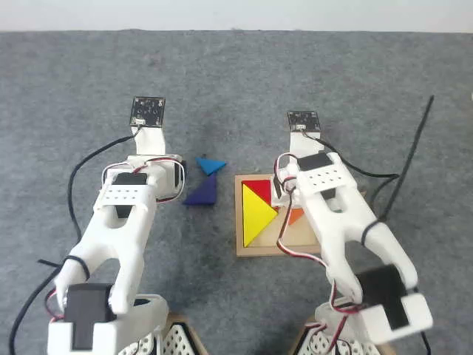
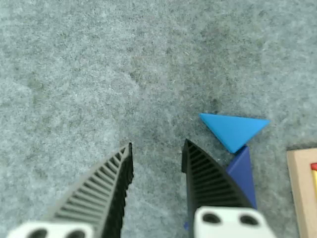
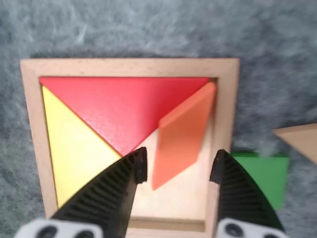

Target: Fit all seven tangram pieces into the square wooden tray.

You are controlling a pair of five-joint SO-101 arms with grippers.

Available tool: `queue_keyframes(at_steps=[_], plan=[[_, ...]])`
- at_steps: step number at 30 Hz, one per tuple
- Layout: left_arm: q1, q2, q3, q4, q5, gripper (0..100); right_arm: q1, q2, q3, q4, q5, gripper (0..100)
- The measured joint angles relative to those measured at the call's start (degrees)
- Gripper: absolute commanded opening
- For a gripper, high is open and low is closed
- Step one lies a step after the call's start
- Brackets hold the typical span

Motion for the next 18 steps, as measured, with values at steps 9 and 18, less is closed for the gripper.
queue_keyframes(at_steps=[9,18], plan=[[0.0,0.0,0.0,0.0,0.0,16,5.9,-0.6,0.9,0.0,3.3,22.8],[0.0,0.0,0.0,0.0,0.0,16,5.0,1.9,0.9,0.0,5.0,22.7]])
